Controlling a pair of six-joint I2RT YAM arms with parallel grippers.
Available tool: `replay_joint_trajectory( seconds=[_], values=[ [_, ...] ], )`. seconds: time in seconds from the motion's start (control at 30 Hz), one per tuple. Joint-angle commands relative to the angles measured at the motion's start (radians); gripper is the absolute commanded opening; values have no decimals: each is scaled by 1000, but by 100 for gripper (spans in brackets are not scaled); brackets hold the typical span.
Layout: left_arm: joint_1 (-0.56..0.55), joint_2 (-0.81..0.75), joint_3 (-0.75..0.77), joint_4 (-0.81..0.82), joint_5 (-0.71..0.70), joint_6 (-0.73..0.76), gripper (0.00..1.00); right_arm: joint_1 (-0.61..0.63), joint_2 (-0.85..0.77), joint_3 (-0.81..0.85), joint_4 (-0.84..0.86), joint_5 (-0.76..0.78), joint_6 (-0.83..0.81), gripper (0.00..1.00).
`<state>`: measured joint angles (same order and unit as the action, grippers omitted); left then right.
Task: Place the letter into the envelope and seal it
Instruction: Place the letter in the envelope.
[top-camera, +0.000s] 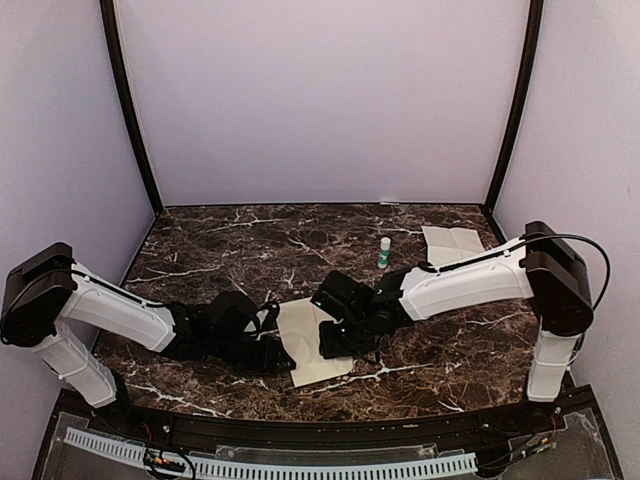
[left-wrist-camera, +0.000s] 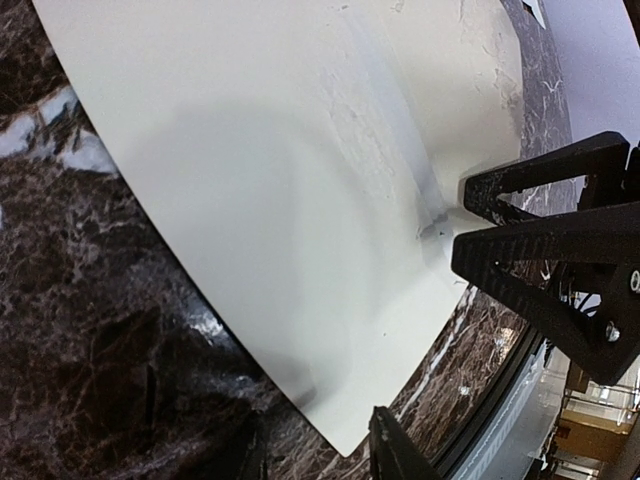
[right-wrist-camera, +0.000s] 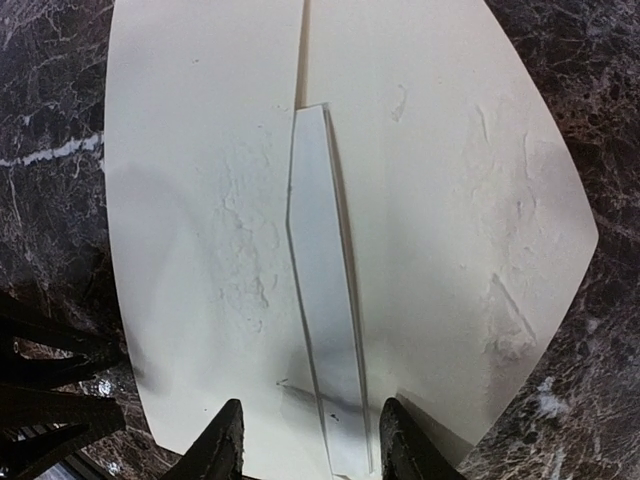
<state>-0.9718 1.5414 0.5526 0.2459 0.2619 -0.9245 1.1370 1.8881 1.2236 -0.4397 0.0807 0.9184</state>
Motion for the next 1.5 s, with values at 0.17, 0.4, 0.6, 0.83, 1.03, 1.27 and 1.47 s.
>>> replay_joint_trajectory(
  seconds=[0.17,0.4,0.6,0.83,1.03,1.27,1.47],
  values=[
    [-4,21,-12,4,11,0,34,-10,39,-11,34,-25,-23,39],
    [-4,32,-8,8,18,0,33,-11,49,-10,53,-54,-30,36],
    [-4,45,-4,13,25,0,30,-6,51,-6,64,-72,-31,34],
    [-4,56,3,13,33,1,29,1,59,8,76,-76,-34,33],
    [-4,61,6,16,38,1,28,10,64,28,78,-108,-35,32],
    [-4,68,10,18,42,3,28,23,69,59,72,-124,-35,32],
    [-4,68,9,19,40,3,27,31,68,66,65,-120,-33,32]
  ],
)
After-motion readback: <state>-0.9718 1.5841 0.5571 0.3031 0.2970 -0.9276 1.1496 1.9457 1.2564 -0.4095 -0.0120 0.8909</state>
